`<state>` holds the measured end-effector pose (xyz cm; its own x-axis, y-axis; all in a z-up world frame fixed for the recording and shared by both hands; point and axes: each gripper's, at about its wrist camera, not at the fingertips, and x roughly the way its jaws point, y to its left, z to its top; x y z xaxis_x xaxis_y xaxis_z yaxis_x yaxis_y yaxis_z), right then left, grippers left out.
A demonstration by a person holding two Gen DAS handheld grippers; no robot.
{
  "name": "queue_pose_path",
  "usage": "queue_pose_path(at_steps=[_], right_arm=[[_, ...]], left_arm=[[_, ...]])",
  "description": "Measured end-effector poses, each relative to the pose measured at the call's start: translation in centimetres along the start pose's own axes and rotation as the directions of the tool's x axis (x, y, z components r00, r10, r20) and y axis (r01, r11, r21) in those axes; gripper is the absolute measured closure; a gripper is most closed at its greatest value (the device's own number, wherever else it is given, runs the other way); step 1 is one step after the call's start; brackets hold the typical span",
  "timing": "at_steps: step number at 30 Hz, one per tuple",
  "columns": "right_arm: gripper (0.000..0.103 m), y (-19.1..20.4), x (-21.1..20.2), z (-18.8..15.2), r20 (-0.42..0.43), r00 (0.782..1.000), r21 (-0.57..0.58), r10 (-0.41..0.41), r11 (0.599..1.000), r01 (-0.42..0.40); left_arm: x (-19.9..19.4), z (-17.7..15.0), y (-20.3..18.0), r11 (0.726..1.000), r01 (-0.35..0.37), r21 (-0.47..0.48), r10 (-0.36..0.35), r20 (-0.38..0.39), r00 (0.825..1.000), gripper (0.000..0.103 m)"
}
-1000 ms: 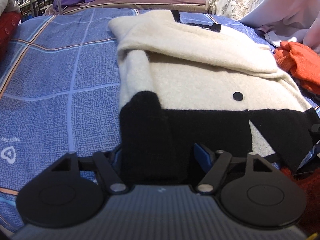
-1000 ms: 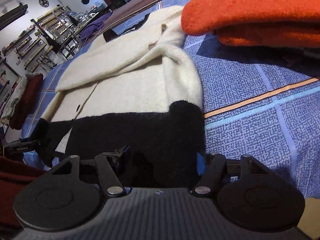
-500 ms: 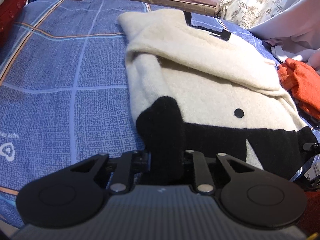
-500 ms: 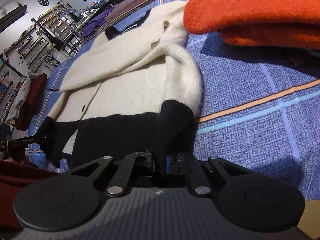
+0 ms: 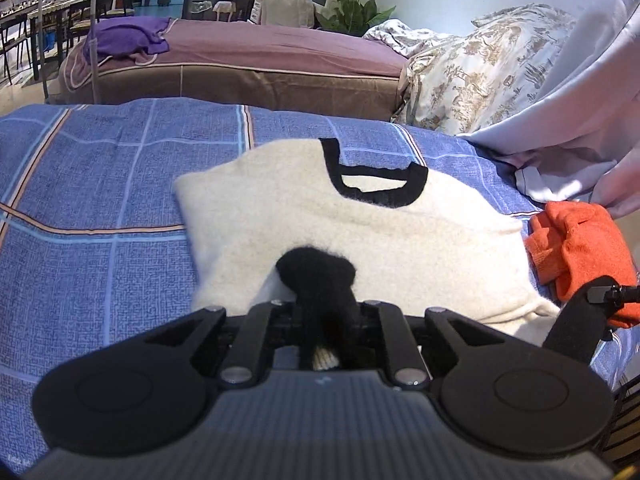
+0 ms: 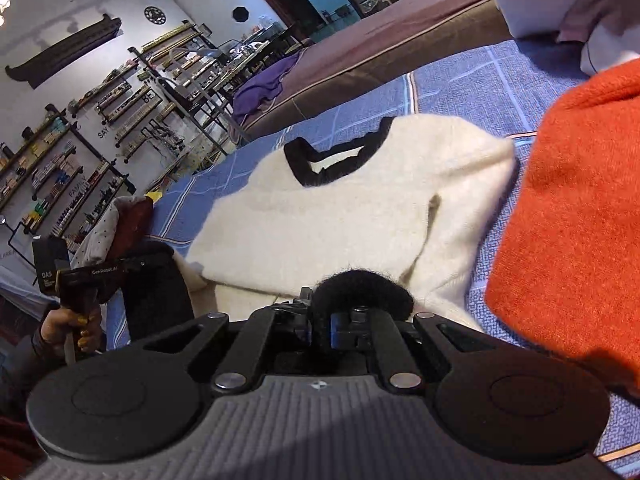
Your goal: Fold small clothes
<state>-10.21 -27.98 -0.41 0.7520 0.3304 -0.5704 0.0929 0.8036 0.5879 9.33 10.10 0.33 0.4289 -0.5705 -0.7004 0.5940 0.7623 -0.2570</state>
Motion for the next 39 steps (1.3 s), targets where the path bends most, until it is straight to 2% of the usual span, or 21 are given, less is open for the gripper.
queue_pose_path(at_steps=[3, 7, 9, 12, 14, 17, 19, 24, 26, 29, 33, 35, 36, 37, 38, 39], right_arm=[[0.090, -0.9, -0.7, 1.6, 0.043, 0.998, 0.047, 0.040, 0.998, -0.042], [0.090, -2.2, 1.0, 5.9, 0.086, 0.996, 0.029, -0.024, 0.999, 0.021], [0.090, -3.3, 2.5, 8.2, 0.098, 0.994, 0.083, -0.043, 0.996, 0.035], [0.090, -5.0, 5.6, 11.4, 0.070, 0.981, 0.141, -0.182, 0.975, 0.170], [0.090, -6.4, 7.6, 12.5, 0.047, 0.972, 0.197, -0.231, 0.956, 0.217], [0.089, -8.9, 9.9, 13.2, 0.006, 0.947, 0.279, -0.321, 0.910, 0.307], [0.089, -9.6, 10.8, 12.9, -0.002, 0.935, 0.286, -0.355, 0.896, 0.341], [0.089, -10.4, 11.6, 12.8, -0.007, 0.929, 0.289, -0.371, 0.888, 0.357], [0.090, -10.5, 11.7, 13.4, 0.004, 0.927, 0.282, -0.375, 0.890, 0.358], [0.090, -10.0, 12.0, 13.7, 0.014, 0.919, 0.251, -0.394, 0.891, 0.379], [0.090, -10.5, 12.9, 13.8, -0.002, 0.911, 0.252, -0.412, 0.881, 0.399], [0.087, -10.4, 12.6, 13.8, 0.015, 0.910, 0.257, -0.413, 0.881, 0.396], [0.079, -10.2, 12.4, 13.9, 0.026, 0.912, 0.257, -0.410, 0.884, 0.391], [0.073, -10.0, 12.3, 14.0, 0.038, 0.913, 0.244, -0.406, 0.890, 0.385], [0.061, -9.7, 12.1, 14.0, 0.046, 0.913, 0.221, -0.406, 0.895, 0.387], [0.048, -9.4, 12.0, 14.0, 0.054, 0.908, 0.202, -0.415, 0.895, 0.397]], left_arm=[[1.0, 1.1, 0.9, 1.000, 0.000, -0.022, 0.000, -0.022, 1.000, 0.090], [3.8, 4.5, 2.5, 0.998, -0.055, -0.043, 0.055, -0.002, 0.998, 0.090], [5.7, 6.9, 3.5, 0.992, -0.104, -0.065, 0.105, 0.016, 0.994, 0.090], [9.1, 9.9, 5.3, 0.981, -0.143, -0.129, 0.144, -0.002, 0.990, 0.090], [11.0, 11.1, 6.6, 0.966, -0.170, -0.196, 0.167, -0.029, 0.985, 0.089], [13.7, 11.6, 8.9, 0.931, -0.232, -0.281, 0.218, -0.080, 0.973, 0.086], [14.9, 11.3, 9.7, 0.922, -0.229, -0.312, 0.210, -0.094, 0.973, 0.086], [15.6, 11.2, 8.9, 0.938, -0.257, -0.232, 0.246, -0.075, 0.966, 0.085], [15.6, 11.5, 9.3, 0.930, -0.249, -0.270, 0.237, -0.079, 0.968, 0.085], [15.8, 11.6, 10.4, 0.903, -0.228, -0.364, 0.209, -0.090, 0.974, 0.084], [15.8, 11.6, 10.8, 0.900, -0.219, -0.376, 0.197, -0.098, 0.976, 0.082], [15.2, 11.8, 11.2, 0.899, -0.188, -0.394, 0.161, -0.101, 0.982, 0.073], [14.6, 11.8, 11.6, 0.891, -0.169, -0.421, 0.145, -0.089, 0.985, 0.058], [13.8, 11.9, 11.9, 0.877, -0.184, -0.445, 0.172, -0.069, 0.983, 0.021], [12.7, 12.1, 12.3, 0.856, -0.224, -0.465, 0.236, -0.034, 0.971, 0.005], [11.4, 12.0, 12.5, 0.840, -0.249, -0.481, 0.297, 0.023, 0.955, 0.000]])
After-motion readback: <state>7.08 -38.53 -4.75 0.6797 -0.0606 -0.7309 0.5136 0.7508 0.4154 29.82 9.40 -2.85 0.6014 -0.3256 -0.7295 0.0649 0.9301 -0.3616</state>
